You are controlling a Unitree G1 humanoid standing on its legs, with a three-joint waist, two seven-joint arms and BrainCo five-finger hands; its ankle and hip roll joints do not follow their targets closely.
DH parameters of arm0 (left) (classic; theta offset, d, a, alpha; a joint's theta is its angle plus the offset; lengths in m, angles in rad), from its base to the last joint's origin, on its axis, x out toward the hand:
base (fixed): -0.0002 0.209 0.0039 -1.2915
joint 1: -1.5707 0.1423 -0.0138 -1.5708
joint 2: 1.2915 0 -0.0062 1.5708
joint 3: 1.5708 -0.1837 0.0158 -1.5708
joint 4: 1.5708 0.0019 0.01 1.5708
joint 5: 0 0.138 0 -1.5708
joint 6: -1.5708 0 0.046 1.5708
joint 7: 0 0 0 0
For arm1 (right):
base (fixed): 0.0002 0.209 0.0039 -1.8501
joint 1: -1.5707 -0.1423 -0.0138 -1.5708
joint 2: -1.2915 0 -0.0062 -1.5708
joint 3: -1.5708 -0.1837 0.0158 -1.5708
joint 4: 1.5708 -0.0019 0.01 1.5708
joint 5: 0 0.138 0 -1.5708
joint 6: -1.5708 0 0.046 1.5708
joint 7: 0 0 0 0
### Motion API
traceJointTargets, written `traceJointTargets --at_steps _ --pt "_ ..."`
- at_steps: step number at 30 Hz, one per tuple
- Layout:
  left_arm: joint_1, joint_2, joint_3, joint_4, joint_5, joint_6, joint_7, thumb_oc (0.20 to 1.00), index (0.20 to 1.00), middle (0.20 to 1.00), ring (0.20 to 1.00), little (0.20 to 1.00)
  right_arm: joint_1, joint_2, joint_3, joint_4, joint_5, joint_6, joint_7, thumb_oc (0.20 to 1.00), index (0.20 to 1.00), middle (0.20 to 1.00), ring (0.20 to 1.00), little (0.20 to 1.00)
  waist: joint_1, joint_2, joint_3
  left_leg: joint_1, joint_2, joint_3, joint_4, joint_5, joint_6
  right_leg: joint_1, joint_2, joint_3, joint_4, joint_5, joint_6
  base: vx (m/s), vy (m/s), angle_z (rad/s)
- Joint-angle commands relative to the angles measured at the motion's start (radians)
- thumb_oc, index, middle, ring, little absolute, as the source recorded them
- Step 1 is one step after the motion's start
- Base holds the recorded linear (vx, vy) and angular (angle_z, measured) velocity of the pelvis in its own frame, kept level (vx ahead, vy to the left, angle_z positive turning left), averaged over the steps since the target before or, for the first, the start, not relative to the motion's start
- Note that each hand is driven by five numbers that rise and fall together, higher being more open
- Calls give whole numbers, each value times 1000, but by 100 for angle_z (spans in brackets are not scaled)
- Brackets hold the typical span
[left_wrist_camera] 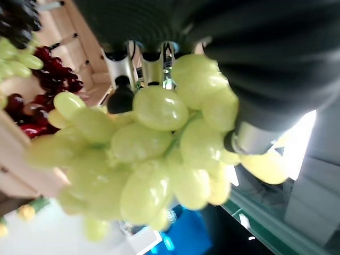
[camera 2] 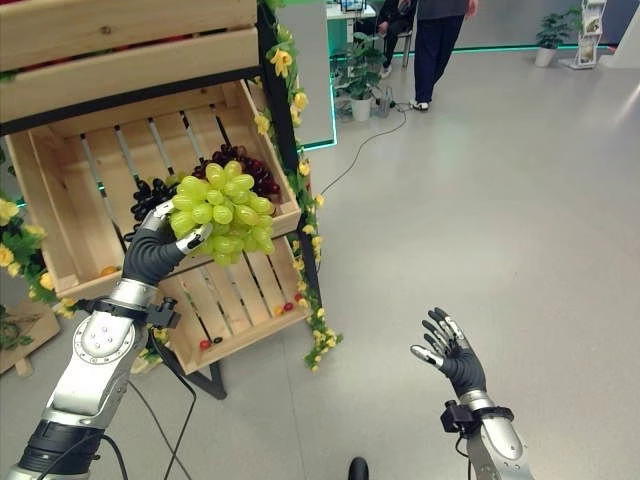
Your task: Pick up the fruits from the basket on one side to the basket on the other side
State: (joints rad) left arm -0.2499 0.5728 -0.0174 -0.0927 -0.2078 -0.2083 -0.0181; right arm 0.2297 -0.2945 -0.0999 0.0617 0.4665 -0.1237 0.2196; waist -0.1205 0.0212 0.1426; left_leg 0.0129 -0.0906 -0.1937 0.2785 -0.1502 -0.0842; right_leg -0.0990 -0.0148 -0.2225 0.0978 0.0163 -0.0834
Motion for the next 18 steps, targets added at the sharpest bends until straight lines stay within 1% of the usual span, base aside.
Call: traceJointTargets --at_steps 1,2,3,4,5,6,7,8,9,10,11,12,13,14,15,17,18 --pt "-148 100 54 39 54 -62 55 200 200 200 200 200 23 -61 -20 -46 44 -38 27 1000 1000 1000 1000 1000 -6 -6 0 -108 -46 103 158 128 -72 119 -43 48 -48 -91 144 14 -134 1" --pt "-166 132 57 61 70 -64 66 200 200 200 200 200 25 -64 -24 -43 40 -36 25 1000 1000 1000 1000 1000 0 -10 6 -142 -43 119 185 124 -71 128 -42 56 -53 -96 139 63 -128 -10" --pt "-174 163 63 101 68 -60 72 200 200 200 200 200 23 -65 -26 -39 41 -33 22 1000 1000 1000 1000 1000 -5 -13 5 -163 -8 151 149 114 -59 134 -46 57 -61 -98 143 100 -72 -14" --pt "-192 202 63 134 104 -53 87 200 200 200 200 200 32 -56 -27 -40 51 -31 26 1000 1000 1000 1000 1000 -13 -15 -2 -140 68 200 53 89 -39 143 -55 53 -66 -104 154 149 -11 -3" --pt "-220 253 52 174 136 -42 101 200 200 200 200 200 38 -58 -25 -48 58 -35 26 1000 1000 1000 1000 1000 -23 -6 -11 -135 129 222 -35 108 -30 145 -56 49 -68 -109 162 190 31 3" --pt "-243 287 47 224 107 -53 109 200 200 200 200 200 31 -62 -23 -49 64 -35 24 1000 1000 1000 1000 1000 -13 -1 -12 -118 150 211 -149 156 -26 146 -50 61 -68 -115 168 240 39 -2" --pt "-259 366 41 297 118 -40 121 200 200 200 200 200 7 -88 3 -15 51 -46 8 1000 1000 1000 1000 1000 9 14 -13 -146 148 141 -242 205 -23 157 -26 99 -75 -125 172 186 13 -20" --pt "-266 370 36 303 118 -43 123 200 200 200 200 200 3 -86 5 -12 51 -48 7 1000 1000 1000 1000 1000 10 11 -11 -141 148 143 -250 210 -23 158 -26 101 -76 -125 172 204 65 -48" --pt "-261 412 48 340 91 -37 112 200 200 200 200 200 5 -95 5 -5 37 -42 12 1000 1000 1000 1000 1000 5 21 -18 -113 158 158 -267 216 -24 174 -23 110 -92 -123 179 96 59 -64" --pt "-258 413 51 339 89 -38 111 200 200 200 200 200 6 -96 7 -6 37 -42 12 1000 1000 1000 1000 1000 6 21 -15 -107 159 162 -270 217 -24 178 -22 113 -94 -122 179 148 125 -64" --pt "-280 432 48 380 108 -30 126 200 200 200 200 200 9 -96 8 -4 38 -43 14 1000 1000 1000 1000 1000 -5 33 -25 -87 161 174 -300 222 -22 178 -21 121 -105 -117 187 117 117 -57" --pt "-298 456 30 403 128 -26 125 200 200 200 200 200 15 -92 4 -2 40 -39 19 1000 1000 1000 1000 1000 -2 37 -33 -60 162 185 -334 225 -20 181 -22 134 -116 -112 191 218 214 -45" --pt "-301 485 37 440 129 -20 125 200 200 200 200 200 20 -88 5 5 31 -35 28 1000 1000 1000 1000 1000 -1 37 -49 -36 154 199 -348 213 -11 182 -30 151 -125 -108 197 164 153 -63" --pt "-303 486 35 442 128 -21 125 200 200 200 200 200 21 -88 6 5 31 -35 28 1000 1000 1000 1000 1000 3 36 -48 -33 154 204 -348 212 -10 183 -31 156 -126 -108 198 217 184 -65" --pt "-318 518 26 478 145 -4 111 200 200 200 200 200 24 -87 3 3 19 -28 28 1000 1000 1000 1000 1000 2 31 -60 -23 150 227 -348 204 -5 189 -42 163 -128 -107 203 158 126 -90" --pt "-333 535 21 527 147 2 109 200 200 200 200 200 26 -81 1 -4 19 -21 36 1000 1000 1000 1000 1000 3 25 -65 -10 144 239 -349 194 2 193 -53 171 -129 -106 210 157 145 -54" --pt "-366 554 -9 563 175 10 105 200 200 200 200 200 23 -82 2 -3 18 -21 35 1000 1000 1000 1000 1000 2 22 -65 -7 141 245 -346 189 7 198 -59 174 -132 -106 215 99 117 -5"
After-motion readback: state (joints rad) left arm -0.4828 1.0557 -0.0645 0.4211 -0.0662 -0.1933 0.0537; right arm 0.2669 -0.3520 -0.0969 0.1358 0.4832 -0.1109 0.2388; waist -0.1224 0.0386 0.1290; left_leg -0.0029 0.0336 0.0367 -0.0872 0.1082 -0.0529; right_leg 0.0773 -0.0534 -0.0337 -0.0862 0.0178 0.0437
